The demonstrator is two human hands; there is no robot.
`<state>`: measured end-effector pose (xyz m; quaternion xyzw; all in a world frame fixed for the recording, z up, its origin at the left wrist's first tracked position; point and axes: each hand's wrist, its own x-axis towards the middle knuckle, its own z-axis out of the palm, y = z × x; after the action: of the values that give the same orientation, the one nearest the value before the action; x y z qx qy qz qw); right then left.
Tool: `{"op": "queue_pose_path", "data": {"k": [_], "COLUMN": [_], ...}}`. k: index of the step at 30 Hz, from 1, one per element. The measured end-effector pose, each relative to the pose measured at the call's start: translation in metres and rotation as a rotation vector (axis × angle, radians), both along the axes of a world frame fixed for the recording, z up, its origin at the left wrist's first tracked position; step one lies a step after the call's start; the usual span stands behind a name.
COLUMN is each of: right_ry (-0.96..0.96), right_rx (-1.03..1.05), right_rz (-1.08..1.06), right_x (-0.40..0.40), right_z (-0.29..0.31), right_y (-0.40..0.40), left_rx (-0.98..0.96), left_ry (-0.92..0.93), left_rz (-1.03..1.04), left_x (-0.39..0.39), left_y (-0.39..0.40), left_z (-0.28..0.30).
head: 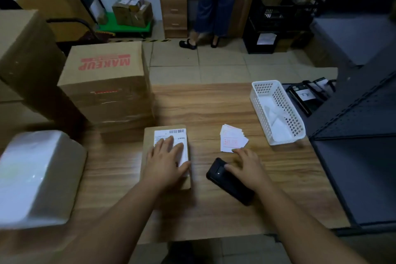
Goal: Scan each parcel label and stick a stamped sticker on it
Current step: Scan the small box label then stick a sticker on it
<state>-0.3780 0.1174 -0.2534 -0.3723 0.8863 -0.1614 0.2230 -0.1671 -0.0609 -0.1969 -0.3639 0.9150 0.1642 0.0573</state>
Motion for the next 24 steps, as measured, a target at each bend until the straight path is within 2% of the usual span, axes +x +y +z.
{"op": "queue_pose_path", "data": {"k": [2, 5, 11, 17, 20, 24], "right_ry": [-0.019, -0.041, 0.034, 0.017, -0.070, -0.405], "right_rx": [-0.076, -0.049, 0.270, 0.097, 0.083, 0.015], "right_rz": [-0.146, -0.267, -0.117, -0.223, -0.254, -0.289], "right_x": [-0.021, -0.046, -0.068, -0.086, -0.098, -0.108], "right_z": [0.004, 0.004, -0.007, -0.013, -0.007, 0.013], "right_y": [-0.018, -0.041, -0.063, -0.063, -0.060, -0.053], "left_rx": [0.001, -0.025, -0.059, -0.047, -0.017, -0.019], "left_ry": [-0.019, -0.006, 0.021, 0.004, -0.011, -0.018], "left_rz": [-0.018, -0.033, -0.030, 0.010, 0.050, 0.119], "left_x": [-0.016, -0.037, -0.058, -0.058, -0.055, -0.039], "left_y": [-0.009, -0.024, -0.037, -0.032, -0.021, 0.003], "left_z": [-0.001, -0.005, -0.016, -0.015, -0.009, -0.004]}}
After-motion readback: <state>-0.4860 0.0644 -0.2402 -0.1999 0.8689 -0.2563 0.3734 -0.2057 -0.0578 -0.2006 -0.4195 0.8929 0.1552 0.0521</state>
